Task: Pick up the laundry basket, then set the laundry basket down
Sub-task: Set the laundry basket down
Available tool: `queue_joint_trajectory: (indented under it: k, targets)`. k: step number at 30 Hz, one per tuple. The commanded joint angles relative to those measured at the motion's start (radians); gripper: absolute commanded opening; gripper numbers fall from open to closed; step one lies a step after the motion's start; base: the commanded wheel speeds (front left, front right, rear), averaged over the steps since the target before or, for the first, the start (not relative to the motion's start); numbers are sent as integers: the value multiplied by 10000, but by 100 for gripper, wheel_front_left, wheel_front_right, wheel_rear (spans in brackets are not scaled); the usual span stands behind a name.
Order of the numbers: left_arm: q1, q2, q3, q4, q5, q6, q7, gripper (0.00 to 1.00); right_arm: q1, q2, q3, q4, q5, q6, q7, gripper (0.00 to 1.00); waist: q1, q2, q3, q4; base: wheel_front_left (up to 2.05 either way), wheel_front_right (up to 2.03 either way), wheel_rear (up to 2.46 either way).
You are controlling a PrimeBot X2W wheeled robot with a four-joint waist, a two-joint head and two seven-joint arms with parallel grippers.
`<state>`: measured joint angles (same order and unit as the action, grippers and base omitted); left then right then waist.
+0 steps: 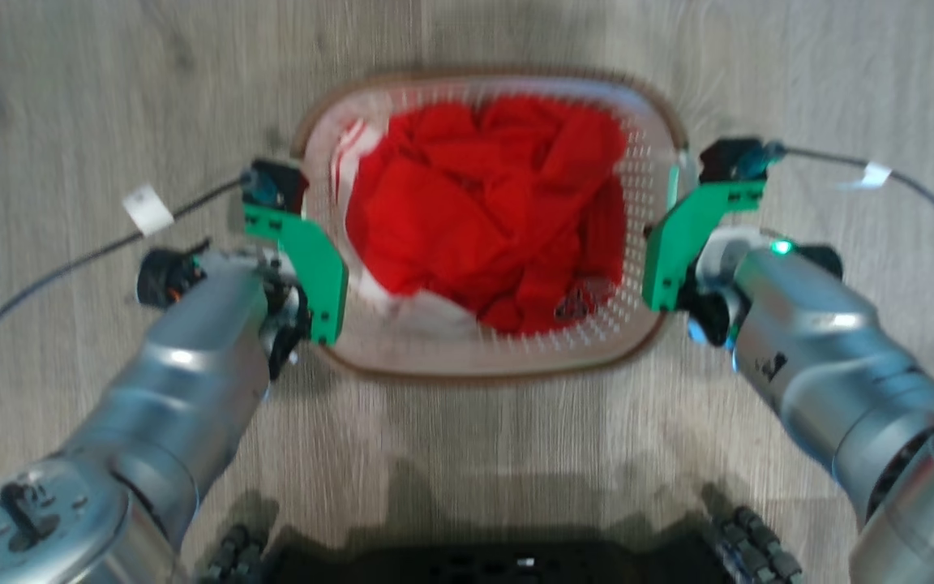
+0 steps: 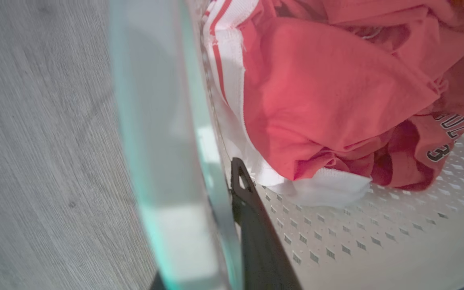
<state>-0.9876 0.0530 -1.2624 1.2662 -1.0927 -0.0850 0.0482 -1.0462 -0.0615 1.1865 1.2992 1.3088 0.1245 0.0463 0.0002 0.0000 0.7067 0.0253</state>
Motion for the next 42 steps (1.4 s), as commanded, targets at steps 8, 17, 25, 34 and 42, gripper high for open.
queue_joint_trajectory:
  k: [8,17,25,34,42]
  targets:
    - [-481,-26,-51,-276,332,141,-213,0,-62,58,-211,-86,-249,62,-301,0,-2,0,1273,114,0,0,0]
    - [-487,-27,-92,-498,308,235,181,0,10,99,-319,-85,-388,62,-114,0,-2,0,1584,138,0,0,0]
    - [-416,-27,-114,-709,270,458,57,0,-4,81,-429,-85,-683,62,-315,0,-2,0,1598,246,0,0,0]
    - [-436,-27,-140,-902,367,633,104,0,12,-62,-657,-85,-904,62,-305,0,-2,0,1641,389,0,0,0]
    - [-491,-28,-159,-722,682,797,-122,48,88,-204,-1044,-85,-1096,62,-115,13,-2,0,1675,433,0,0,0]
